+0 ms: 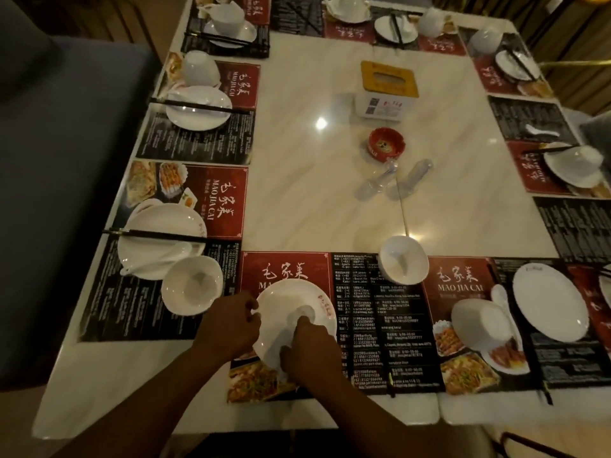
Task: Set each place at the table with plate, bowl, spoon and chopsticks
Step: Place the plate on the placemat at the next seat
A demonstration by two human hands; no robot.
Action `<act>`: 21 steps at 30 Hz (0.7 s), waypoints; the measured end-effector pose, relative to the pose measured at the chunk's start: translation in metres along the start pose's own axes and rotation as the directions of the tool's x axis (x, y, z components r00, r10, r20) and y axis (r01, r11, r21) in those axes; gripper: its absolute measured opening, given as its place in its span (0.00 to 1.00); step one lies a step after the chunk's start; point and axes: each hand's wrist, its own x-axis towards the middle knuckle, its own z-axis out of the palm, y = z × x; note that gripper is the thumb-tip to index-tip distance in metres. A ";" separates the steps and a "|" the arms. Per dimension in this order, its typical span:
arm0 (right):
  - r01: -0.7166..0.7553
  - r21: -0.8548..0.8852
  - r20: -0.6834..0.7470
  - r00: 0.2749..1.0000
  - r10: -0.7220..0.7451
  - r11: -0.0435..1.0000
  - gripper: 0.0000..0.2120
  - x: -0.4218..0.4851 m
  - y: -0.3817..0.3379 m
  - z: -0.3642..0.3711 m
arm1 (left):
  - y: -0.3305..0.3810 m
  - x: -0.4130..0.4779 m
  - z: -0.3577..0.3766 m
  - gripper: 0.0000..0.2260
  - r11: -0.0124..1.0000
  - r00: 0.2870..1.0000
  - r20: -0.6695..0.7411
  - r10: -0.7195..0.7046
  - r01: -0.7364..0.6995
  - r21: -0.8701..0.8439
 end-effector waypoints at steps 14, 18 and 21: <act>-0.047 0.622 -0.237 0.940 0.245 0.782 0.04 -0.004 0.080 -0.106 | 0.036 0.029 -0.003 0.09 0.981 0.980 0.058 0.188 -0.186 -0.046; -0.053 0.647 -0.316 0.889 0.331 0.760 0.11 0.012 0.124 -0.140 | 0.048 0.032 0.003 0.09 0.978 0.979 0.015 0.202 -0.201 -0.046; -0.079 0.713 -0.246 0.903 0.353 0.697 0.12 0.020 0.144 -0.150 | 0.053 0.031 0.007 0.09 0.983 0.984 -0.010 0.176 -0.177 -0.043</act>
